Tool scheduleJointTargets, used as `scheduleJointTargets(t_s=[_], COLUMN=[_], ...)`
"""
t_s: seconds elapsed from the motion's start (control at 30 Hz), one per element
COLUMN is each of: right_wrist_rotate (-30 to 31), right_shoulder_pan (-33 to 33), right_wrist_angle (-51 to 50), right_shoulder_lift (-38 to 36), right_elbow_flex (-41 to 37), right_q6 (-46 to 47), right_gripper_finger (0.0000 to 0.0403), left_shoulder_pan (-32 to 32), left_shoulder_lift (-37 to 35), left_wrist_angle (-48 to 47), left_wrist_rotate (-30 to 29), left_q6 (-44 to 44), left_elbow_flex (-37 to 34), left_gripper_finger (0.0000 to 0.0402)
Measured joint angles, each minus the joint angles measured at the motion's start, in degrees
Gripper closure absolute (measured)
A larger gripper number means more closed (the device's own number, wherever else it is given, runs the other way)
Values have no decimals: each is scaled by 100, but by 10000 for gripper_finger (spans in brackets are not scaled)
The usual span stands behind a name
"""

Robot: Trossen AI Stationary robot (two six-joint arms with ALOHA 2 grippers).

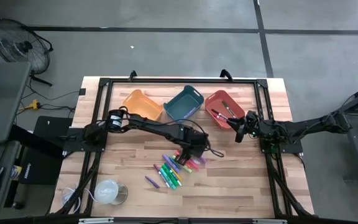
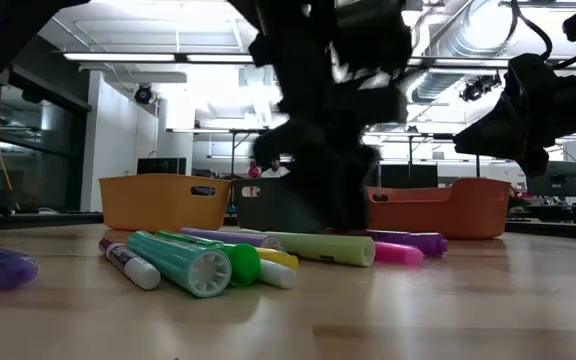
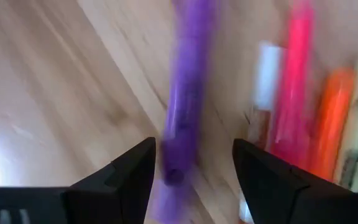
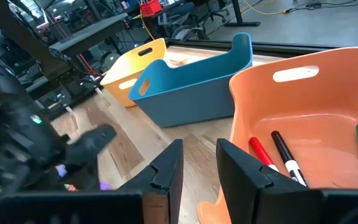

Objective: Pick & Place Markers
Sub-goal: Put the dark purple highlighter pen into the blue bin

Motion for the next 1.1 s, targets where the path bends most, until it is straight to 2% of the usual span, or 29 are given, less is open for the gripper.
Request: scheduleJointTargets(t_s=[0.13,0.47,0.6,0.9,1.1], right_wrist_rotate=[0,1,2,2,0], right_shoulder_pan=[-1,1,0,-1,-1], right_wrist_angle=[4,2,2,2,2], right_shoulder_lift=[-2,-4,-3,-2,-4], right_elbow_flex=[0,0,0,0,0], right_q6=[0,0,0,0,0], right_gripper_finger=[318,318,318,318,318], left_shoulder_pan=[1,10,60,103,111], left_shoulder_lift=[163,156,159,163,165], left_wrist_angle=[310,236,207,186,201], left_wrist_rotate=[-41,-225,-268,-157,-202], left_q6=[-21,-43,-222,-659,-950], left_elbow_flex=[49,41,36,30,30], left_gripper_finger=[191,195,226,339,348])
